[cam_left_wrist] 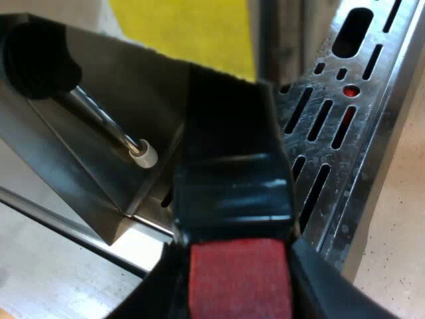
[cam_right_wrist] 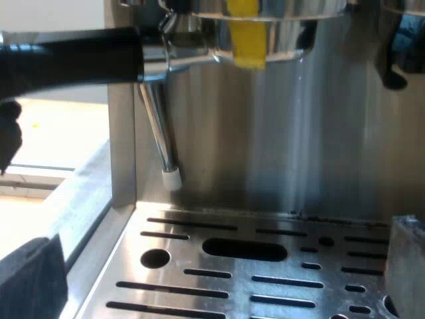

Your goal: Put the handle in the coffee machine

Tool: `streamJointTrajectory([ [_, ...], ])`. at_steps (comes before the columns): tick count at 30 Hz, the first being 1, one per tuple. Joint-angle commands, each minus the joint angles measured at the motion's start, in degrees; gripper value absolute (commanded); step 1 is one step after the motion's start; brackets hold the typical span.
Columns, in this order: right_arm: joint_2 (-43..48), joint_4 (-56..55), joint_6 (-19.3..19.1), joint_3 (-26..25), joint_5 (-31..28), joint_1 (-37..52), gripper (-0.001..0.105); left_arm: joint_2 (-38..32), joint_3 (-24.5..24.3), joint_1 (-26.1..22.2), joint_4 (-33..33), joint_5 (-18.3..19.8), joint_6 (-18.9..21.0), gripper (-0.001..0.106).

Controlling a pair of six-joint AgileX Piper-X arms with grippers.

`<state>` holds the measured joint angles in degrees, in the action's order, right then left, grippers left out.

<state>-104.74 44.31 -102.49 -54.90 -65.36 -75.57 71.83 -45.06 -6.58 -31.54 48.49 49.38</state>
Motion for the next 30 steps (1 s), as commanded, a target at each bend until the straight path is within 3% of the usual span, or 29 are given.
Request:
streamJointTrajectory([
  [1,0.1,-0.1,-0.2,-0.3,-0.4,0.2,0.105,-0.8,-2.6,0.2,2.1,4.6,0.4,0.000],
  [5,0.1,-0.1,-0.2,-0.3,-0.4,0.2,0.105,-0.8,-4.0,0.2,0.6,6.8,3.0,0.000],
  [10,0.1,-0.1,-0.2,-0.3,-0.4,0.2,0.105,-0.8,-5.3,0.2,-3.0,8.0,3.3,0.000],
  [17,0.1,-0.1,-0.2,-0.3,5.5,2.8,0.104,-0.8,-5.3,0.2,-4.9,8.5,3.3,0.000],
  [19,0.1,-0.1,-0.2,-0.3,7.9,4.2,0.100,-0.8,-5.3,0.2,-4.9,8.5,3.3,0.000],
  [22,-0.1,-0.2,-0.2,-0.3,12.7,7.0,0.073,-0.8,-5.3,0.2,-5.0,8.5,3.3,0.000],
  [25,-1.0,-0.2,-0.2,-0.3,15.0,9.0,0.052,-0.8,-5.3,0.2,-5.0,8.5,3.3,0.000],
  [26,-1.0,-0.2,-0.2,-0.3,15.0,9.0,0.052,-0.8,-5.3,0.2,-5.0,8.5,3.3,0.000],
  [27,-1.8,0.0,0.8,-0.3,18.4,10.4,0.048,-0.8,-5.3,0.2,-5.0,8.5,3.3,0.000],
  [30,-3.4,1.6,1.1,-0.3,24.4,12.0,0.048,-0.8,-5.3,0.2,-5.0,8.5,3.3,0.000],
])
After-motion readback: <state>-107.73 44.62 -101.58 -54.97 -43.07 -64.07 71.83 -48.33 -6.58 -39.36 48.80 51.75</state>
